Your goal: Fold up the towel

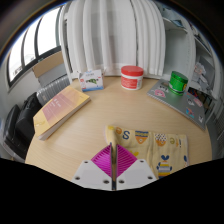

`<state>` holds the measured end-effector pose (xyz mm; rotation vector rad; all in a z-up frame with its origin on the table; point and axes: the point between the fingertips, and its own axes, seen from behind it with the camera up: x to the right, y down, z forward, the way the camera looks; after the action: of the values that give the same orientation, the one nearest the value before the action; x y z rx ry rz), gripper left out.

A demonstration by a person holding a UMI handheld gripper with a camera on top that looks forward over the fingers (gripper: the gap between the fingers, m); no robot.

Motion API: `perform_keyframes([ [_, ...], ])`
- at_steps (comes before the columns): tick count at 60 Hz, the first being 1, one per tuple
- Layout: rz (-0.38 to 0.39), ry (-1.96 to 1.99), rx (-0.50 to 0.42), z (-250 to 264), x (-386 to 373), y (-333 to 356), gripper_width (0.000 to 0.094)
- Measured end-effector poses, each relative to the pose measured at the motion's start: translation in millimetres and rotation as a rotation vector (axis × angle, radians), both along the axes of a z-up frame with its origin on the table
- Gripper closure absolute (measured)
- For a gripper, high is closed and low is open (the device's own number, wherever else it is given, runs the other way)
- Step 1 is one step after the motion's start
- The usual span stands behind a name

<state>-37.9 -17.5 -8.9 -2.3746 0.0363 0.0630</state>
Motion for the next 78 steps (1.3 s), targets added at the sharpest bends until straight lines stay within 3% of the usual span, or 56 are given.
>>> perform_keyframes([
  [11,-0.023,0.105,0.085,62,27,0,0.0902],
  [19,-0.08,0.125,0.114,89,77,-7,0.0901],
  [26,-0.149,0.115,0.085,78,127,-17,0.0901],
  [41,-0.214,0.081,-0.041,23,179,-47,0.088],
  [44,-0.228,0.075,-0.048,20,183,-49,0.0808],
  [47,-0.244,0.062,-0.063,18,189,-55,0.0672],
  [53,-0.252,0.024,-0.067,25,199,-67,0.0209],
  [55,-0.252,0.019,-0.06,30,201,-71,0.0096],
  [78,-0.297,0.068,0.03,128,198,-136,0.0101],
])
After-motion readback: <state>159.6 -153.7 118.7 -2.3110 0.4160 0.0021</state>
